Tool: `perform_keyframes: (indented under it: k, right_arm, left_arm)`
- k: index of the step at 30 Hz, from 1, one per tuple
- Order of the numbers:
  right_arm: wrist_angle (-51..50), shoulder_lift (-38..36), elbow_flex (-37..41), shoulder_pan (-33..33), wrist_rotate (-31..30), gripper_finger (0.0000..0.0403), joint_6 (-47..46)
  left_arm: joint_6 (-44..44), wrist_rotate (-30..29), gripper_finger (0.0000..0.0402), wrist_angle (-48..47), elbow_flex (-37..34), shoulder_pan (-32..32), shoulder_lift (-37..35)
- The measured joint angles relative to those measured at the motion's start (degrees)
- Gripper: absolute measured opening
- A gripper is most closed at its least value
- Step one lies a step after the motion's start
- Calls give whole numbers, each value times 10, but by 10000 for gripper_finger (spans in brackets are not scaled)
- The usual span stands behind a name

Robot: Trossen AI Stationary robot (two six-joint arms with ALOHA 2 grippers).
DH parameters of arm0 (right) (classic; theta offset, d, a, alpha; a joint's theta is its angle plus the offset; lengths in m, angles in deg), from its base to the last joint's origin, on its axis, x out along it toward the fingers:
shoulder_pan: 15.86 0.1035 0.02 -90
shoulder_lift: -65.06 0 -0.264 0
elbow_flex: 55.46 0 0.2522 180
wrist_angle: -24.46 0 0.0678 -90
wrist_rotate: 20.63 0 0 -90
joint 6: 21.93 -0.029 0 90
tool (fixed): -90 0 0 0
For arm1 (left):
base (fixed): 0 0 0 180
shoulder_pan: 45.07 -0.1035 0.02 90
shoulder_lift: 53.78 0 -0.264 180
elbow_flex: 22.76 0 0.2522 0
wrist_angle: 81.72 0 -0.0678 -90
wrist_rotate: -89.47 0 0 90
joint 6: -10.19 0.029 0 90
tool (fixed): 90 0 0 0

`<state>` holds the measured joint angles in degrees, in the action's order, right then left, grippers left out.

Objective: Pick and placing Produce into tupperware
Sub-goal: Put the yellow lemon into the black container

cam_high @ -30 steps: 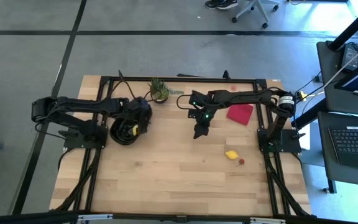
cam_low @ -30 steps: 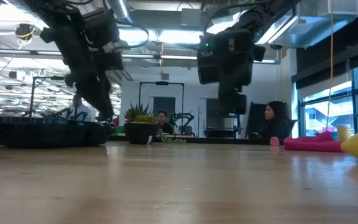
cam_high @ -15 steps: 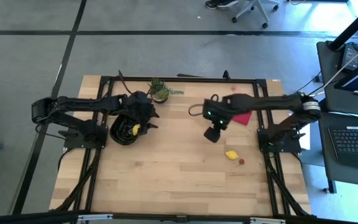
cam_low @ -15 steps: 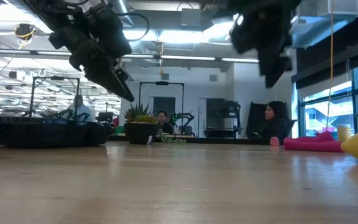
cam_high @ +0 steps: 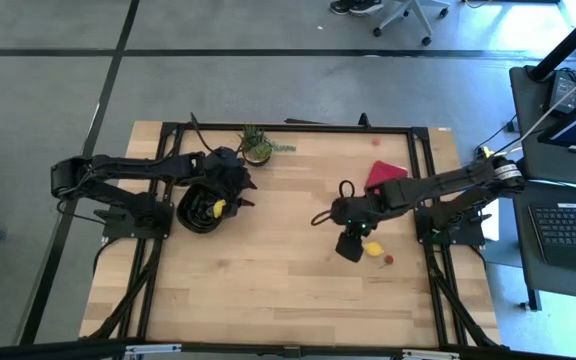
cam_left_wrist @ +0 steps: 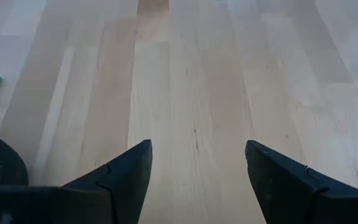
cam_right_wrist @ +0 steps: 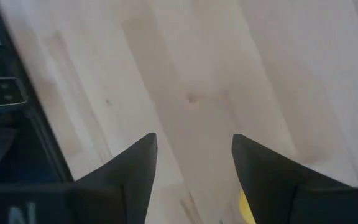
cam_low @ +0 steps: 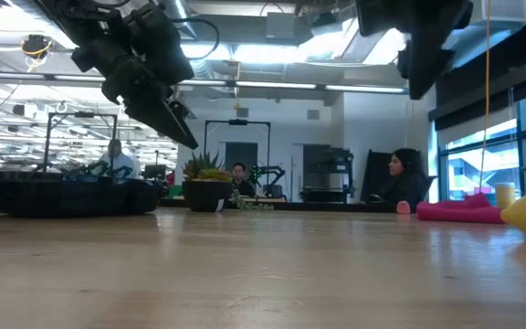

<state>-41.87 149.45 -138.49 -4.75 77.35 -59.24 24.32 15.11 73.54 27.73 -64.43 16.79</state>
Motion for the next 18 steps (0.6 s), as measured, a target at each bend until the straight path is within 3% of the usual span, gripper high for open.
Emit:
perform_keyframes:
  k: [6,12,18]
  right_arm:
    - [28,3,0,1,-9,213,-25]
    - [-53,11,0,11,-78,250,-71]
    - [-116,33,0,13,-83,290,-93]
  left_arm:
    - [-1,0,249,0,0,0,0]
    - [0,-9,249,1,0,0,0]
    - [-1,-36,249,1,0,0,0]
